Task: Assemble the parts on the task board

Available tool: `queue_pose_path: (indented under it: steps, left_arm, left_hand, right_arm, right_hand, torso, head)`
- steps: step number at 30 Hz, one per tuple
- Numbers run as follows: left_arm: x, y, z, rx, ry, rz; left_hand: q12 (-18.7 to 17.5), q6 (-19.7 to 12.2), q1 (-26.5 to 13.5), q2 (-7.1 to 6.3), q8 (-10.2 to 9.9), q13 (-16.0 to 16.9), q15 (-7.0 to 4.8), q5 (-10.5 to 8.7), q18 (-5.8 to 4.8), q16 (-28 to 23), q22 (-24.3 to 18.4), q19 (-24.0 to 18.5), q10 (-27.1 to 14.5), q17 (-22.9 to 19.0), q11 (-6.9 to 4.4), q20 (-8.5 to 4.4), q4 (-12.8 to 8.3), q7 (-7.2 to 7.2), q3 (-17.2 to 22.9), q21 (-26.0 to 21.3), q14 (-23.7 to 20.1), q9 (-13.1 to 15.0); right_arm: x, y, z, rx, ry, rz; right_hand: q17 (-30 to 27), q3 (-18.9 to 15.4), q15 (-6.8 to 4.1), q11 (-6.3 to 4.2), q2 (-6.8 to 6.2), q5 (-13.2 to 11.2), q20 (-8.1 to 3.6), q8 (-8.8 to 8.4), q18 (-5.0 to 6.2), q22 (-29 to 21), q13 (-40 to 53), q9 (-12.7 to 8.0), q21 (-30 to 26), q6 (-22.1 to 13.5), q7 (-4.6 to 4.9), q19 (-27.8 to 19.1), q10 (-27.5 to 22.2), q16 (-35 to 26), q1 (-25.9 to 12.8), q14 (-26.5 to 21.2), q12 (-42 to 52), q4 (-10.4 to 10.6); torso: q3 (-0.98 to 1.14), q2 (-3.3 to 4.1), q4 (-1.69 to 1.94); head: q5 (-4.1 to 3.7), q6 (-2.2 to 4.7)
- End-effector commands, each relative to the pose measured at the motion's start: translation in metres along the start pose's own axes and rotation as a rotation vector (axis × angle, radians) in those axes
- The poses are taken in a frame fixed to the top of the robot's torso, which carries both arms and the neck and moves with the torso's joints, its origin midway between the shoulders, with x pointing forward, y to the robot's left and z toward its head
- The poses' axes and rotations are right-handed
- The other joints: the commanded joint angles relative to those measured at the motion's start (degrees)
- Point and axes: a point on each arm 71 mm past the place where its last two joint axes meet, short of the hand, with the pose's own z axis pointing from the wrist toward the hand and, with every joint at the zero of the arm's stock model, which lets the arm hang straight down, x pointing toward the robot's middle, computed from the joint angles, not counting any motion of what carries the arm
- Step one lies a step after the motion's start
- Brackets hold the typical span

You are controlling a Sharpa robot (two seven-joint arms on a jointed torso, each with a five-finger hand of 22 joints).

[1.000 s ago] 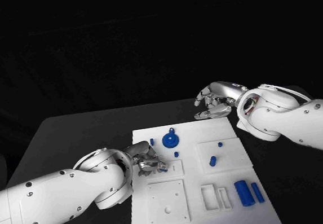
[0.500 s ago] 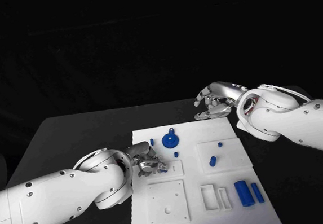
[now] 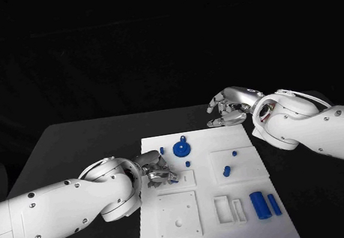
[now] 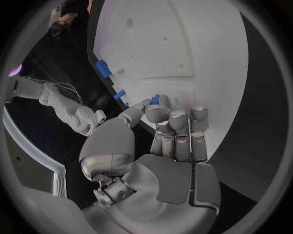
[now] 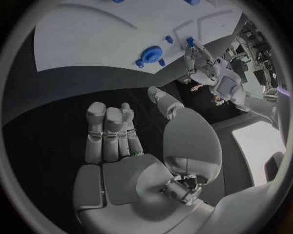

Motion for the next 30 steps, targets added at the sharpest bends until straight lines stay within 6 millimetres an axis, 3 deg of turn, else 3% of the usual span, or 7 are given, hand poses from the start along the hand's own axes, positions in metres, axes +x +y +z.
queue_pose_path:
  steps: [1, 6, 15, 30]
  left_arm:
    - [0.0041, -0.0028, 0.0004, 0.01, 0.035, 0.005]
    - [0.0042, -0.0031, 0.0011, 0.011, 0.036, 0.007]
    - [0.0047, -0.0042, 0.0019, 0.011, 0.04, 0.009]
    - [0.0051, -0.0054, 0.0028, 0.011, 0.042, 0.012]
  left_hand:
    - [0.5, 7.6, -1.4, -0.58, 0.0, -0.1, -4.02, -0.61, 0.33, 0.4, -0.2, -0.2, -3.1, -0.1, -2.75, -8.61, 1.0, -6.3, -0.1, 0.2, 0.7, -0.2]
    - [0.9, 7.8, -1.9, -0.19, 0.1, -0.1, -4.07, -0.55, 0.44, 0.8, -0.4, -0.3, -3.1, -0.3, -2.82, -8.63, 1.8, -6.36, -0.1, 0.5, 0.7, -0.2]
    - [1.3, 7.9, -1.9, 0.72, 0.1, -0.1, -4.06, 0.61, 0.55, 1.2, -0.5, -0.6, -3.2, -0.5, -2.82, -8.63, 1.3, -6.38, 0.0, 0.8, 0.5, -0.1]
    - [1.5, 7.8, -1.9, 1.79, 0.0, -0.3, -4.04, 0.51, 0.59, 1.5, -0.7, -0.8, -3.3, -0.8, -2.8, -8.59, 0.7, -6.36, 0.1, 1.1, 0.4, -0.1]
  right_arm:
    - [0.0007, 0.0016, 0.0004, -0.006, 0.011, -0.004]
    - [0.0009, 0.002, 0.0008, -0.008, 0.011, -0.004]
    - [0.001, 0.0019, 0.0009, -0.008, 0.012, -0.005]
    - [0.0015, 0.0023, 0.0016, -0.008, 0.014, -0.005]
  right_hand:
    - [-0.1, -0.1, -0.09, -0.23, -0.07, 0.3, -0.18, 0.35, 2.76, 0.2, -0.1, 0.1, -0.4, -0.9, 1.5, 0.0, 0.2, -0.2, 0.5, 0.2, 0.2, 0.4]
    - [-0.1, -0.1, -0.1, -0.23, -0.05, 0.4, -0.16, 0.37, 2.76, 0.2, -0.1, 0.1, -0.4, -0.9, 1.5, 0.0, 0.2, -0.2, 0.4, 0.2, 0.2, 0.5]
    - [-0.1, -0.1, -0.11, -0.24, -0.06, 1.2, -0.17, 0.37, 2.76, 0.3, -0.3, 0.1, -0.5, -0.9, 1.49, 0.1, 0.2, -0.3, 0.5, 0.2, 0.3, 0.8]
    - [-0.2, -0.2, -0.11, -0.24, -0.06, 1.7, -0.17, 0.38, 2.76, 0.3, -0.4, 0.1, -0.5, -1.0, 1.49, 0.1, 0.1, -0.3, 0.5, 0.2, 0.4, 1.0]
  torso:
    - [0.0, 0.03, 0.01]
    - [0.0, -0.01, 0.03]
    - [-0.03, -0.01, -0.02]
    - [-0.02, 0.0, 0.0]
  head:
    - [0.02, -0.07]
    - [0.04, -0.1]
    - [0.06, -0.16]
    - [0.08, -0.27]
